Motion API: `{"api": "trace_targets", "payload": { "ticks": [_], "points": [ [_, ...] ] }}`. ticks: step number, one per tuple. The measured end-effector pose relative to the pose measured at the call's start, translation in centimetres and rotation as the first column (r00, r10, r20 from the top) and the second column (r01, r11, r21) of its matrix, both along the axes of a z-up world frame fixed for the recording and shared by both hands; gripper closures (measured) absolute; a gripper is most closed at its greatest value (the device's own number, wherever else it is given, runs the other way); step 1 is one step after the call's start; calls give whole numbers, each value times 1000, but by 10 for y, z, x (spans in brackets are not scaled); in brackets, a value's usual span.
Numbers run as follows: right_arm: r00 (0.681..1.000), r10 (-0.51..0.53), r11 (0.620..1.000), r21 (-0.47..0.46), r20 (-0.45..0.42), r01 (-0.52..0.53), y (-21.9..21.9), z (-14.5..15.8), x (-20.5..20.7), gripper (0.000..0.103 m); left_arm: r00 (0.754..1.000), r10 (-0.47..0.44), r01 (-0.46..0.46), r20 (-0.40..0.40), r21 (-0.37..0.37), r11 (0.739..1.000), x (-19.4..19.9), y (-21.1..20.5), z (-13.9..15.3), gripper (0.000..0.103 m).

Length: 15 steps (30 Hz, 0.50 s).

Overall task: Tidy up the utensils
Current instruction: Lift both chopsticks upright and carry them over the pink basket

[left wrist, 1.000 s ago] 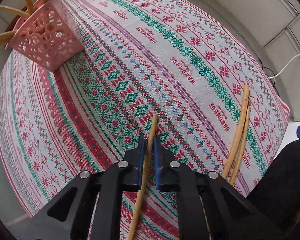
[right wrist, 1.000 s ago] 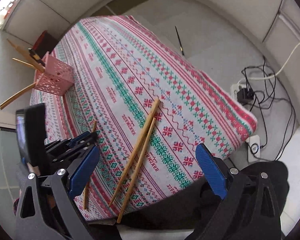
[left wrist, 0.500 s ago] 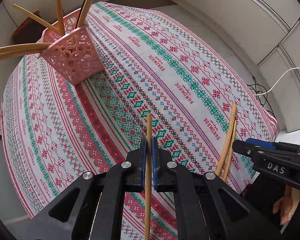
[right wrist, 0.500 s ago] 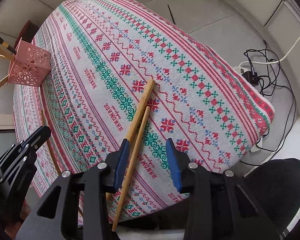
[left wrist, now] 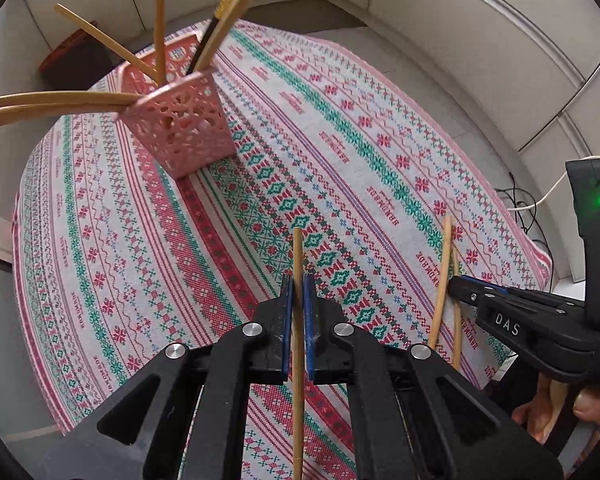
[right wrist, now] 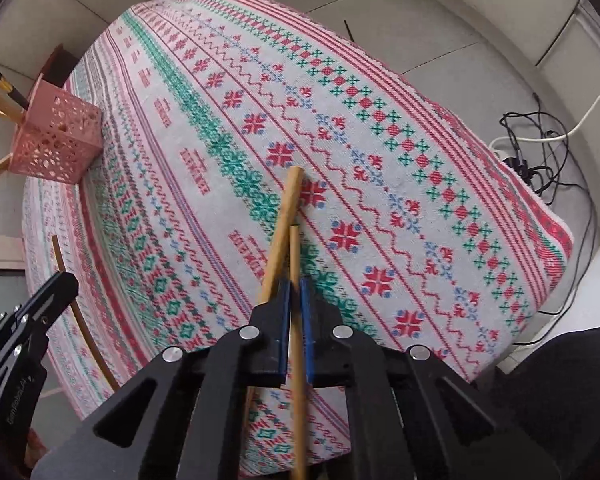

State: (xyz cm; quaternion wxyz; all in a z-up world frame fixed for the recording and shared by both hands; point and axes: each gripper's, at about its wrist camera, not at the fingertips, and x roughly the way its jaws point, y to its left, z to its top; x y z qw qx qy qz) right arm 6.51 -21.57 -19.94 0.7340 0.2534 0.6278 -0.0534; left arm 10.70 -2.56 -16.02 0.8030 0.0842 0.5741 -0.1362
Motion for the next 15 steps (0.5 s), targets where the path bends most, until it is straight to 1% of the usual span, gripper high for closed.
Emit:
{"api": "trace_targets", "payload": {
  "ticks": [2, 7, 10, 15],
  "points": [
    [999, -4, 1000, 25, 36, 3, -1, 12, 0, 97, 1000, 10, -9, 29, -25, 1000, -3, 7, 13, 98],
    [987, 34, 998, 50, 159, -43, 1, 67, -2, 97, 992, 36, -23, 119, -106, 994, -16, 27, 56, 98],
    [969, 72, 994, 63, 238, -89, 4, 104, -9, 97, 984, 41, -18, 173, -134, 991, -22, 32, 79, 98],
    [918, 150, 984, 30, 367, -173, 14, 166, -23, 97, 963, 34, 7, 267, -154, 988, -39, 35, 114, 98]
  ]
}}
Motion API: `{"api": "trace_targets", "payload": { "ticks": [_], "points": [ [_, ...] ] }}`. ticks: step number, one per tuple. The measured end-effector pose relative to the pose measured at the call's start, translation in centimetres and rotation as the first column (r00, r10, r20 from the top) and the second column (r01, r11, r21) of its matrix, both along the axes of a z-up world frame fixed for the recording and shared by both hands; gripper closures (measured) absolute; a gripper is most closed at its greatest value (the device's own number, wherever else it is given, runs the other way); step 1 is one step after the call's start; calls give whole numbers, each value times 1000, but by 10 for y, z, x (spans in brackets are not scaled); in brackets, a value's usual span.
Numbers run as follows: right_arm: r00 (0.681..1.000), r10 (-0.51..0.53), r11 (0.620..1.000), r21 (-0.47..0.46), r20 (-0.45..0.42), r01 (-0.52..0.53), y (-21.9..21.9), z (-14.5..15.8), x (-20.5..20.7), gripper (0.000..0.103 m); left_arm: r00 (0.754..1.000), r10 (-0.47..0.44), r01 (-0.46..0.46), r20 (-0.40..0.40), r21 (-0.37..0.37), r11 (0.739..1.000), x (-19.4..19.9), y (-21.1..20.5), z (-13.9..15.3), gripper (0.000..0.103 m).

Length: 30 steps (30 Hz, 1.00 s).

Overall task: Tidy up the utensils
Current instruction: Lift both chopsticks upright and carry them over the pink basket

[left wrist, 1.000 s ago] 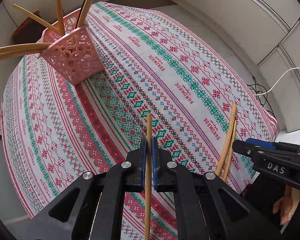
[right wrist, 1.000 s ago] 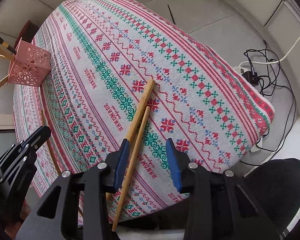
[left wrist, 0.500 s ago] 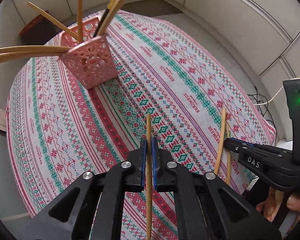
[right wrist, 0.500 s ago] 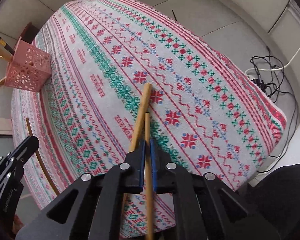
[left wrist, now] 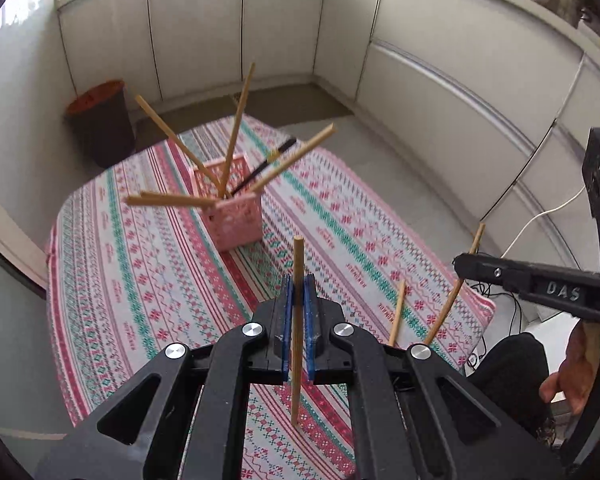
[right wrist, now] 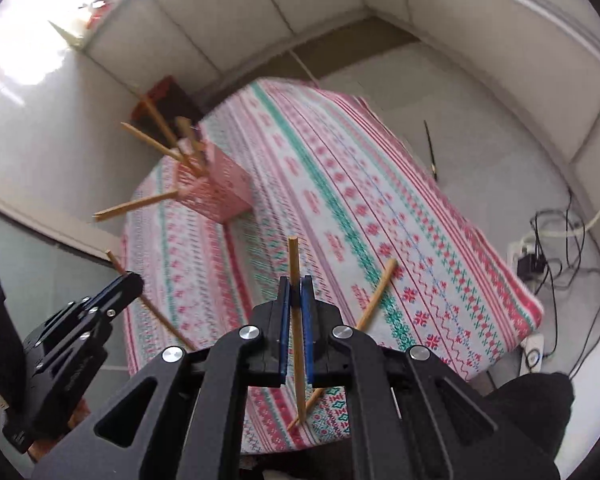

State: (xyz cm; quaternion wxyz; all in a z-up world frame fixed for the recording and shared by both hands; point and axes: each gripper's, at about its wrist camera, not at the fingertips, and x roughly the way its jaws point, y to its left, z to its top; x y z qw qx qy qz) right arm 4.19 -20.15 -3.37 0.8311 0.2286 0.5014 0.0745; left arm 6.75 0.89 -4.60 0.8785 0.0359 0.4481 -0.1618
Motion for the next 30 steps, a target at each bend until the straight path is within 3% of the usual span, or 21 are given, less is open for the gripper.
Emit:
{"api": "trace_targets", "payload": {
  "ticks": [7, 16, 19, 24, 30],
  "points": [
    [989, 39, 999, 0, 141, -39, -1, 68, -3, 97, 988, 48, -40, 144, -62, 997, -13, 15, 55, 98],
    [949, 46, 998, 16, 311, -54, -4, 157, 22, 97, 945, 153, -114, 290, -148, 982, 18, 31, 127, 98],
    [940, 55, 998, 15, 338, -64, -4, 171, 32, 97, 930, 189, -134, 314, -189, 973, 32, 37, 139, 98],
    [930, 67, 997, 10, 361, -76, -1, 178, 50, 97, 904, 249, -192, 347, -190, 963, 51, 39, 148, 98],
    [936, 68, 997, 15, 347, -77, 4, 171, 81, 97, 909, 270, -242, 318, -125, 962, 89, 32, 125, 98]
  ]
}}
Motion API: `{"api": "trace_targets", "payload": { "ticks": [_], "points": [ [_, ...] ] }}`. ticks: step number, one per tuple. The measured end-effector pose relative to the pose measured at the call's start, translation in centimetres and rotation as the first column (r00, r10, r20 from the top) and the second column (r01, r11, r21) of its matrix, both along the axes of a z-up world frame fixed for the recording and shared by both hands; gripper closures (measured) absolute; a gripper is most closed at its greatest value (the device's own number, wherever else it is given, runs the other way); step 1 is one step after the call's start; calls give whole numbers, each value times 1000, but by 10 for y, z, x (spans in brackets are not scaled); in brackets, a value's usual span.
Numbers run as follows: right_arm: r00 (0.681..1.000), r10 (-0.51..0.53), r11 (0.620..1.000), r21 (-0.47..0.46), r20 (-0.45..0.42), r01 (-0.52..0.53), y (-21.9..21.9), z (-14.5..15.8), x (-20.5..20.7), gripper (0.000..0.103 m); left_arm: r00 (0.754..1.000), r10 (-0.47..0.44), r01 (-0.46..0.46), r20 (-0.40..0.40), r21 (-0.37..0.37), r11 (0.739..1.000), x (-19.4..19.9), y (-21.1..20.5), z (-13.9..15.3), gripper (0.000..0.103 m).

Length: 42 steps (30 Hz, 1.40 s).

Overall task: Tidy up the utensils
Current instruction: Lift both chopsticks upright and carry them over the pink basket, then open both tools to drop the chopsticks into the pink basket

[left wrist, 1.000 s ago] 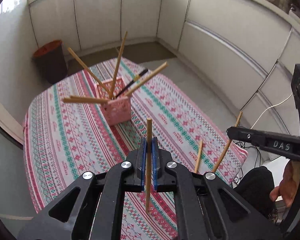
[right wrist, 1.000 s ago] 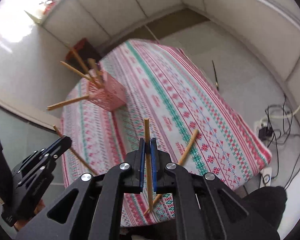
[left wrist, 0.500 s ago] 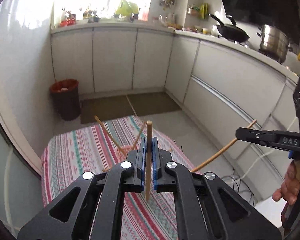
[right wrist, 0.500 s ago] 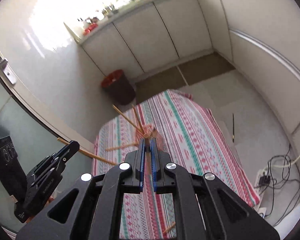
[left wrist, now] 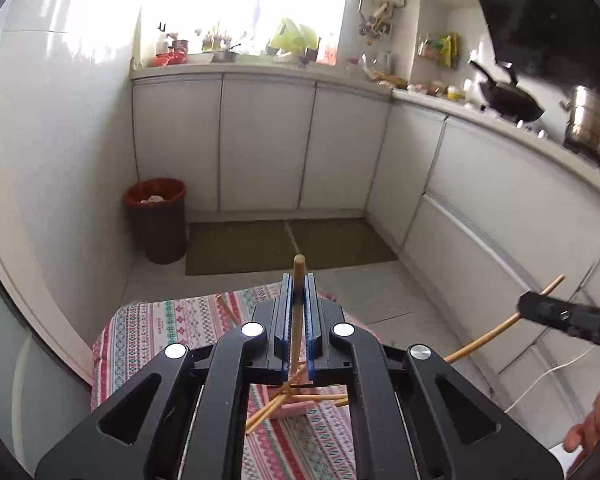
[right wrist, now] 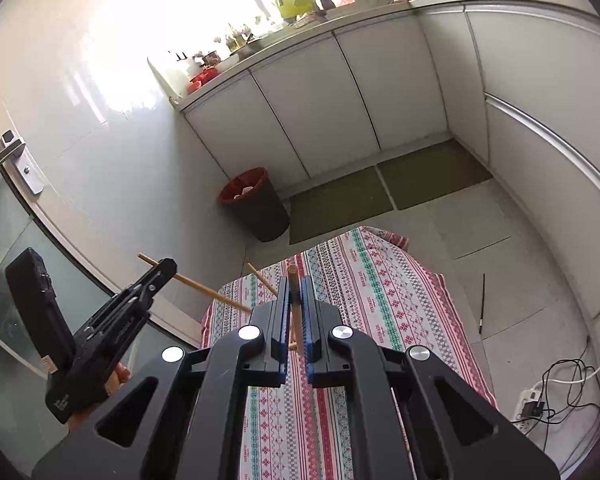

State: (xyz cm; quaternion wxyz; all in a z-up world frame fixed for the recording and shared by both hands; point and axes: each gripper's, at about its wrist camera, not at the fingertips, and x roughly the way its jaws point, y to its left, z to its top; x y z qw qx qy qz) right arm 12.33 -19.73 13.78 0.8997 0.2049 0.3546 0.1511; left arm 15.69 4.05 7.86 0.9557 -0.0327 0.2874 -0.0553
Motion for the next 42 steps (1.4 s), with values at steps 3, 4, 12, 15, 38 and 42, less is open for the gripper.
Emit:
{"api": "trace_targets", "payload": {
  "ticks": [3, 4, 12, 15, 38, 42],
  "points": [
    [1000, 0, 1000, -2, -19, 0, 7, -8, 17, 97, 999, 15, -15, -46, 17, 1000, 20, -3, -23, 98],
    [1000, 0, 1000, -2, -26, 0, 9, -11, 22, 97, 998, 19, -18, -63, 17, 1000, 25, -2, -30, 98],
    [999, -9, 1000, -28, -45, 8, 24, -30, 41, 97, 987, 79, -87, -141, -57, 995, 32, 32, -52, 82],
    [999, -14, 999, -33, -48, 12, 26, -34, 43, 97, 990, 117, -124, -82, -97, 987, 13, 52, -31, 75],
    [997, 28, 995, -92, -72, -35, 70, -68, 69, 88, 988, 153, -149, 10, -176, 973, -31, 80, 10, 53],
    [994, 31, 996, -86, -108, -40, 75, -83, 71, 59, 987, 161, -156, 13, -180, 971, -33, 83, 12, 51]
  ]
}}
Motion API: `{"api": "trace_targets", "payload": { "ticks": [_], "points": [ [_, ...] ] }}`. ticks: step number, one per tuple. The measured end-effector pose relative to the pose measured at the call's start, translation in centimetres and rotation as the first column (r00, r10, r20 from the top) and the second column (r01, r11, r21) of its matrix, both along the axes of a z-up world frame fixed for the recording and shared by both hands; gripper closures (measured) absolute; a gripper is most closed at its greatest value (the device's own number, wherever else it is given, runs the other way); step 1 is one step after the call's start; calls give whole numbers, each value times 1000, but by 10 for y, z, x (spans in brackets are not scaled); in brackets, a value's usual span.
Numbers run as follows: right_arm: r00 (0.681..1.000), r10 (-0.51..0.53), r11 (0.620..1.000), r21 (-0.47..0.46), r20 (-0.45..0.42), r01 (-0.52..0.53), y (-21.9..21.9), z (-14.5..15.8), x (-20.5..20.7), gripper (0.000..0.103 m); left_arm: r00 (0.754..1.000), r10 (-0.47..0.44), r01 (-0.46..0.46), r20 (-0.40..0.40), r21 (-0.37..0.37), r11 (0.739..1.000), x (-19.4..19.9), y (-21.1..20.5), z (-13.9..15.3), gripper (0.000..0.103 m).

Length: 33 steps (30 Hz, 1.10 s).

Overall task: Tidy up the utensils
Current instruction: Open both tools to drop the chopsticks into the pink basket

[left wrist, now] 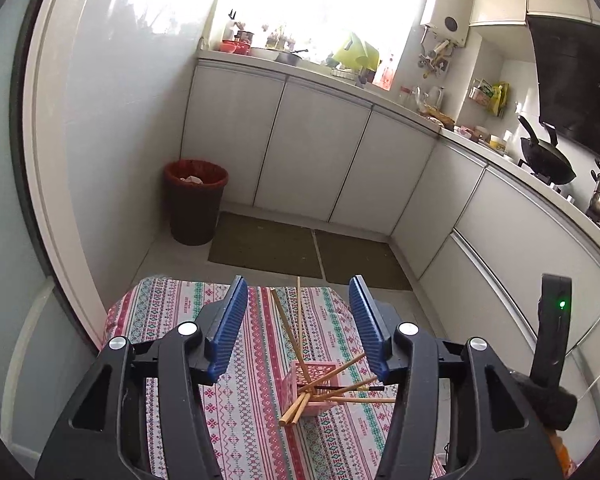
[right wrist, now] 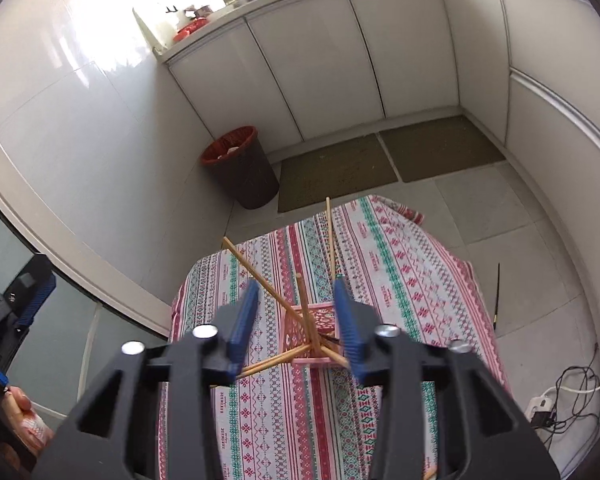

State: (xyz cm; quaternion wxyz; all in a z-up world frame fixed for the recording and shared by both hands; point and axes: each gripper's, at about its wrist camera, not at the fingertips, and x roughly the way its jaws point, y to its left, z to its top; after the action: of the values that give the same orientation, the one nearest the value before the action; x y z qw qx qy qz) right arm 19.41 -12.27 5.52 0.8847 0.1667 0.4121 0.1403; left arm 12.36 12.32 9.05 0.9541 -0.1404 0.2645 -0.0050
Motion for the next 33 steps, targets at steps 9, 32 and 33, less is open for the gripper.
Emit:
{"api": "trace_targets", "payload": {
  "ticks": [9, 32, 33],
  "points": [
    [999, -43, 997, 69, -24, 44, -25, 0, -11, 45, 1000, 5, -5, 8, 1, 1000, -4, 1, 2, 38],
    [863, -257, 853, 317, -435, 414, -143, -222, 27, 22, 850, -104, 233, -517, 190, 954, 206, -17, -33, 12],
    [854, -244, 836, 346, -459, 425, -140, -235, 37, 22, 821, -120, 253, -558, 167, 953, 222, -25, -34, 9]
  ]
}}
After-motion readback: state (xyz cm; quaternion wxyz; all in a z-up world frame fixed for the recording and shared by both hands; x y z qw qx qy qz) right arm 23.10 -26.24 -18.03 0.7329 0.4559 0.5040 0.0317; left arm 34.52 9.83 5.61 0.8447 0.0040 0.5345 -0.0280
